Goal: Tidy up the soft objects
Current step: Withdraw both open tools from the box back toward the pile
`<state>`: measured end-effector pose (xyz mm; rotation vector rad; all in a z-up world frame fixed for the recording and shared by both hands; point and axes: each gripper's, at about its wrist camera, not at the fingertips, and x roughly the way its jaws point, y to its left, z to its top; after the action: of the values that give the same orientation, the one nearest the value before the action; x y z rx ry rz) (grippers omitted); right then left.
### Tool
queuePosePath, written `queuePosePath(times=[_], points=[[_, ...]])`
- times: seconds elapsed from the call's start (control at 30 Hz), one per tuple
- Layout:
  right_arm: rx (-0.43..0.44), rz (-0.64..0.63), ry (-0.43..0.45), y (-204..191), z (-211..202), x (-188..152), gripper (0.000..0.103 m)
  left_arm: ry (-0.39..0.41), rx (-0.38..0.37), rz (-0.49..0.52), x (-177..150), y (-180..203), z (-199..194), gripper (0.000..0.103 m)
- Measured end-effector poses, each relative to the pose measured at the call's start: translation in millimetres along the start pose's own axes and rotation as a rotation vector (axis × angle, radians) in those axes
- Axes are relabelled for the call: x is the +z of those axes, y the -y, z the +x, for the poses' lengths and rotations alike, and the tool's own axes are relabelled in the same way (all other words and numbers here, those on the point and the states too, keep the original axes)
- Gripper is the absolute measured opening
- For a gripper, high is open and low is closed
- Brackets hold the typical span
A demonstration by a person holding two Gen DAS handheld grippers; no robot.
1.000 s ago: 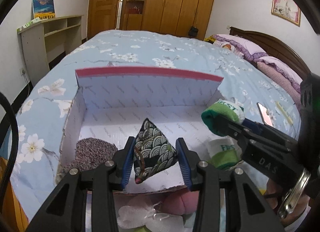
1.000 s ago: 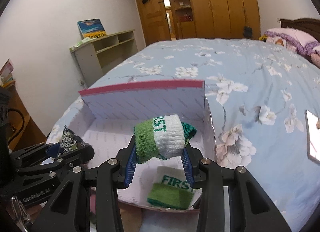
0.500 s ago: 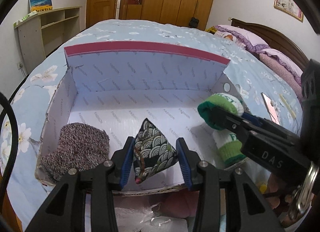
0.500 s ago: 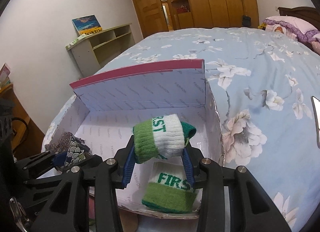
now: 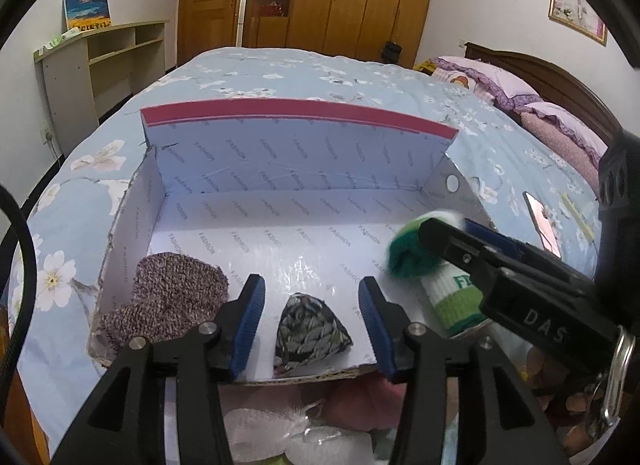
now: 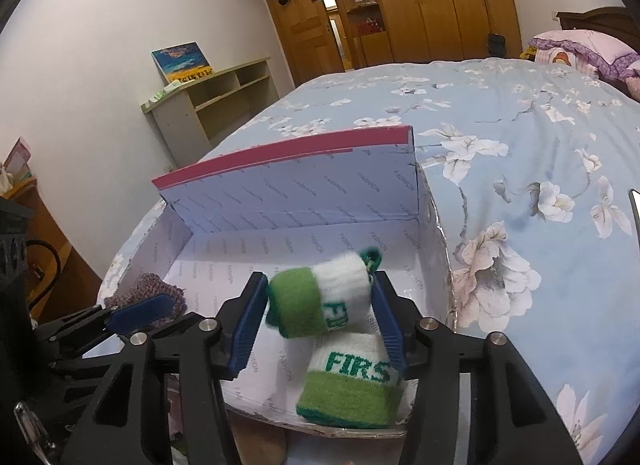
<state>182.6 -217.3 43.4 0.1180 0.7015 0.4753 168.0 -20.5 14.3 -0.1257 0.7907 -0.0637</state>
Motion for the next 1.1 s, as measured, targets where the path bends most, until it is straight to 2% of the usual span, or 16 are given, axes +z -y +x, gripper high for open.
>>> queuePosePath(times=[0.47, 0.77, 1.1], points=[[0.021, -0.033, 0.042, -10.1, -21.3, 1.8, 0.058, 0.019, -0.005, -0.014, -1.8, -3.9, -26.1, 0.051], [0.101, -0.05, 0.043, -31.1, -50.6, -2.8, 0.058, 0.023, -0.001, -0.016, -11.7, -12.8, -54.8, 0.051], [0.079, -0.103, 0.03, -46.5, -79.3, -18.2, 0.058, -0.006, -0.005, -0.037, -32.4, -29.7, -69.9, 0.051]])
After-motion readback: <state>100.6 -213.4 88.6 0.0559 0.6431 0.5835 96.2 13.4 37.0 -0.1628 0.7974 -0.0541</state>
